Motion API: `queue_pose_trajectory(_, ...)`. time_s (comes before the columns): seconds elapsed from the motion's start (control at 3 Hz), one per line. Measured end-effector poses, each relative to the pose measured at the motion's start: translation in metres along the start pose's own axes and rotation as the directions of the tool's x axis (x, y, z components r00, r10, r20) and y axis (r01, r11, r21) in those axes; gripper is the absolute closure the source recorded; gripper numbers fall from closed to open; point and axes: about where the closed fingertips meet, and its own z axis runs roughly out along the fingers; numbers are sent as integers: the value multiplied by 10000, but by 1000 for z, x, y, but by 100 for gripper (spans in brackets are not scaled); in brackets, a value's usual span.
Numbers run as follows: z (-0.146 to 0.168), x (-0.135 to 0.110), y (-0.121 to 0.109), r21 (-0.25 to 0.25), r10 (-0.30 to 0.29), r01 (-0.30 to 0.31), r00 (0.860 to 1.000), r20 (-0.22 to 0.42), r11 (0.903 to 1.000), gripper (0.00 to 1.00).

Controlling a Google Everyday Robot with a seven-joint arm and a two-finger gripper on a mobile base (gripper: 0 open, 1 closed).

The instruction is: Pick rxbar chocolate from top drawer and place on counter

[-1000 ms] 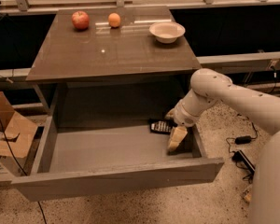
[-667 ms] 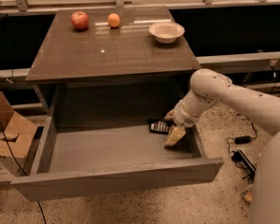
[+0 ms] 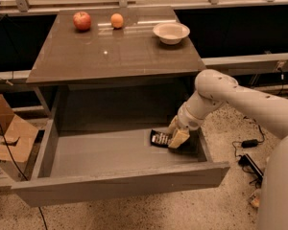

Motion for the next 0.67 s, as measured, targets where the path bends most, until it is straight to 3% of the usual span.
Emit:
queue_pose_trajectory(0.33, -4, -27, 15, -9, -154, 154, 9990, 422, 9999, 100)
queue_pose_trajectory(0.67, -43, -51, 28, 309, -470, 447, 9957, 795, 9985, 100)
